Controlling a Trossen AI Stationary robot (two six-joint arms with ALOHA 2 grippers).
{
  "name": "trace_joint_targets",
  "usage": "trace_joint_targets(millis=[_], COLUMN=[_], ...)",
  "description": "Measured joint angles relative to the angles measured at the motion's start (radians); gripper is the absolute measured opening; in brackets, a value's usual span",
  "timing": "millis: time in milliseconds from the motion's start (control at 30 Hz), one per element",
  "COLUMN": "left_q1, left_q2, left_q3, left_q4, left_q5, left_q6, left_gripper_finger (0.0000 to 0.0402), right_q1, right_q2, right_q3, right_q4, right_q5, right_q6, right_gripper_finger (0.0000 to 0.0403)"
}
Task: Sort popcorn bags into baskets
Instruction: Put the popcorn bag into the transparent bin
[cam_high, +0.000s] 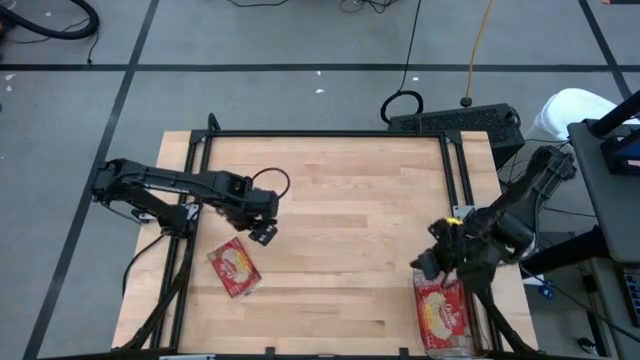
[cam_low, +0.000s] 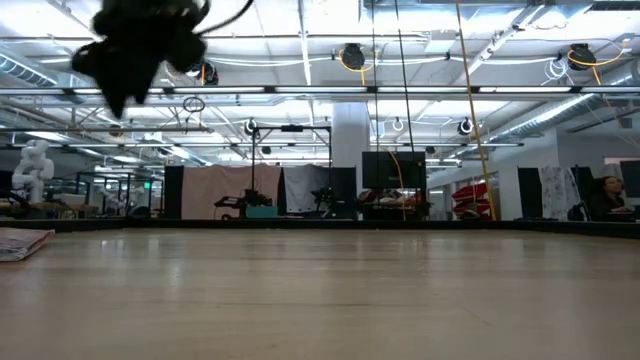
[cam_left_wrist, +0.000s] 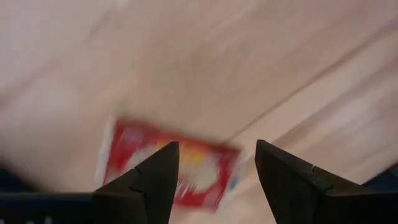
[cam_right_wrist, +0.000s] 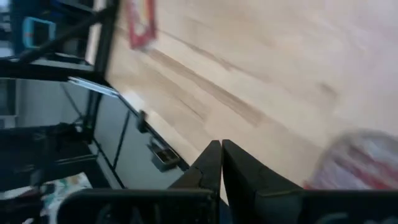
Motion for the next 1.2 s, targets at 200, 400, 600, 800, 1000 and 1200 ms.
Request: trace_joint_targets(millis=[200, 400, 600, 800, 1000, 1200], left_q1=[-0.004, -0.024, -0.035, -0.016, 0.025, 0.044], left_q2=[0.000, 0.001, 0.000, 0.000, -0.004, -0.004], left_q3=[-0.177, -0.284, -0.358, -0.455, -0.595, -0.607], left_q4=[-0.012, -0.010, 0.036, 0.143, 0.371, 0.427], left_q5=[0.145, 0.169, 0.167, 0.167, 0.199, 0.192], left_q6=[-0.068, -0.093, -0.059, 0.039, 0.002, -0.017], left_gripper_finger=[0.0214, 0.0237, 0.0302, 0.0328, 0.0287, 0.0168], right_q1=[-0.100, -0.176, -0.223, -0.235, -0.235, -0.235], right_q2=[-0.030, -0.080, -0.134, -0.178, -0.217, -0.237], right_q3=[0.000, 0.000, 0.001, 0.001, 0.001, 0.001], right_q4=[0.095, 0.095, 0.073, 0.041, 0.040, 0.039], right_q5=[-0.004, -0.095, -0.165, -0.165, -0.170, -0.189], right_q6=[-0.242, -0.433, -0.579, -0.741, -0.810, -0.881], right_gripper_finger=[0.0007, 0.0006, 0.0006, 0.0006, 0.0006, 0.0006])
